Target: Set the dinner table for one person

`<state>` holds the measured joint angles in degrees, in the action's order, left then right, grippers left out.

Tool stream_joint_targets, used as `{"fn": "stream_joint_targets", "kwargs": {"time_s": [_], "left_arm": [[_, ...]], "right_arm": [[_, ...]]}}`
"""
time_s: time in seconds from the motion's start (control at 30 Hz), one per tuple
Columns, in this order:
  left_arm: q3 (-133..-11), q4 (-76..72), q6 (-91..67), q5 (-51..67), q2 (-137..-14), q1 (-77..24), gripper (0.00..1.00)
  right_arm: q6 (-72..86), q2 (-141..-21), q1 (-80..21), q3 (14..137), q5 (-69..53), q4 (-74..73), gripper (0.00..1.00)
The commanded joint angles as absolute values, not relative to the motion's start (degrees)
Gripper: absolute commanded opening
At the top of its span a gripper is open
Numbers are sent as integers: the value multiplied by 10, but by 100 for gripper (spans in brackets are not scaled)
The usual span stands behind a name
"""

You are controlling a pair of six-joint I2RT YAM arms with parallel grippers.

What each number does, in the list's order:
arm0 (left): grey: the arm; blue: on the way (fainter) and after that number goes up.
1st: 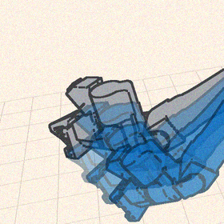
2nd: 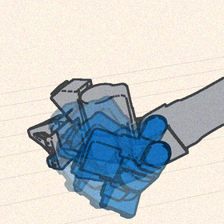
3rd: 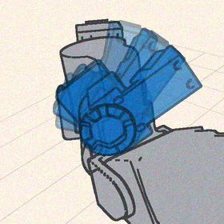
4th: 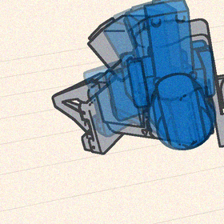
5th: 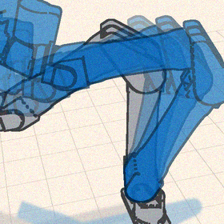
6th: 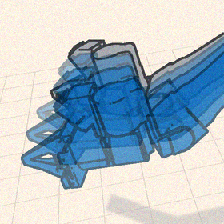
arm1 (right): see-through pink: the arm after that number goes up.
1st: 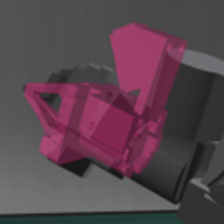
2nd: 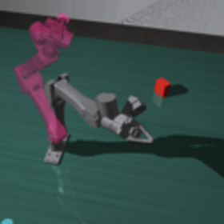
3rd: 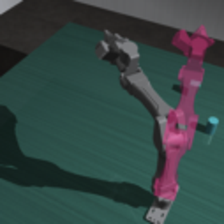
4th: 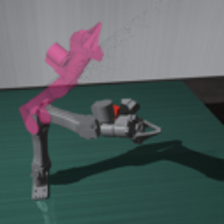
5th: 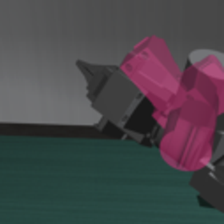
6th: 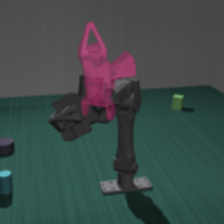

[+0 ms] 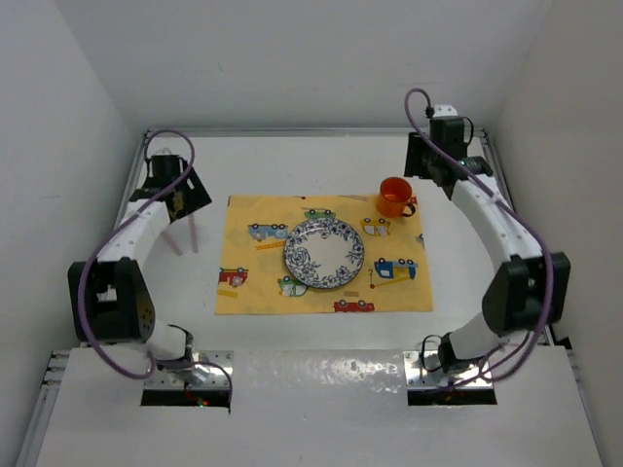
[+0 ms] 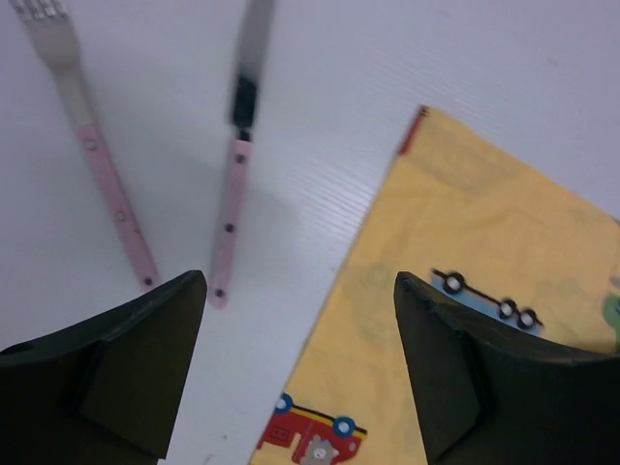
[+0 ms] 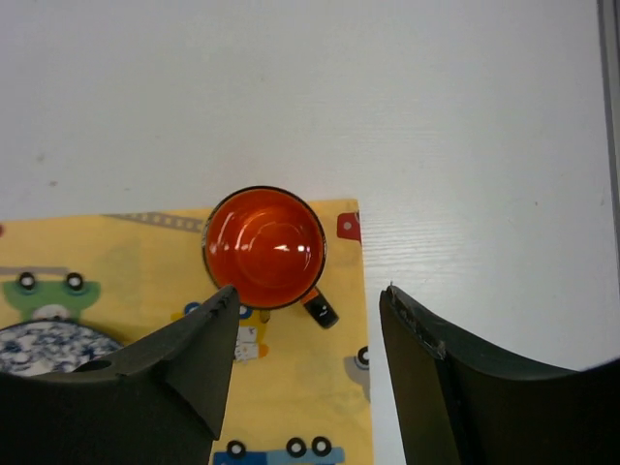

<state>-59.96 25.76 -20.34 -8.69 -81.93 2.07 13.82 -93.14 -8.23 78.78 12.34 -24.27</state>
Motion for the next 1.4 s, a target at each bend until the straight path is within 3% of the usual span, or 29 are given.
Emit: {"fn": "stream_joint_targets", "kwargs": {"time_s": [0.0,0.23,0.57,0.9,1.03,1.1,1.13,1.23,1.37], "left_arm": [[-626,289,-222,-93,-874,77,74],[-689,300,-194,-95,-958,91,58],[-698,295,-160,-77,-1041,91,44],[-675,292,-159,-76,-1082,69,35],[-672,297,-161,-78,-1096,68,26],[-664,296,-163,-73,-1099,68,13],[-664,295,-163,-71,-1098,68,13],[-662,296,-163,-58,-1093,68,0],[-683,315,-164,-74,-1050,48,0]], "right_arm": [[188,-853,-87,723,86,-245,60],[243,-748,-97,626,38,-249,59],[249,-655,-109,524,27,-261,59],[250,-627,-108,504,25,-270,59],[250,-620,-108,502,26,-279,59],[250,-614,-108,499,30,-283,59],[250,-612,-108,497,32,-283,59],[251,-606,-108,497,36,-288,59],[249,-602,-108,507,46,-297,59]]}}
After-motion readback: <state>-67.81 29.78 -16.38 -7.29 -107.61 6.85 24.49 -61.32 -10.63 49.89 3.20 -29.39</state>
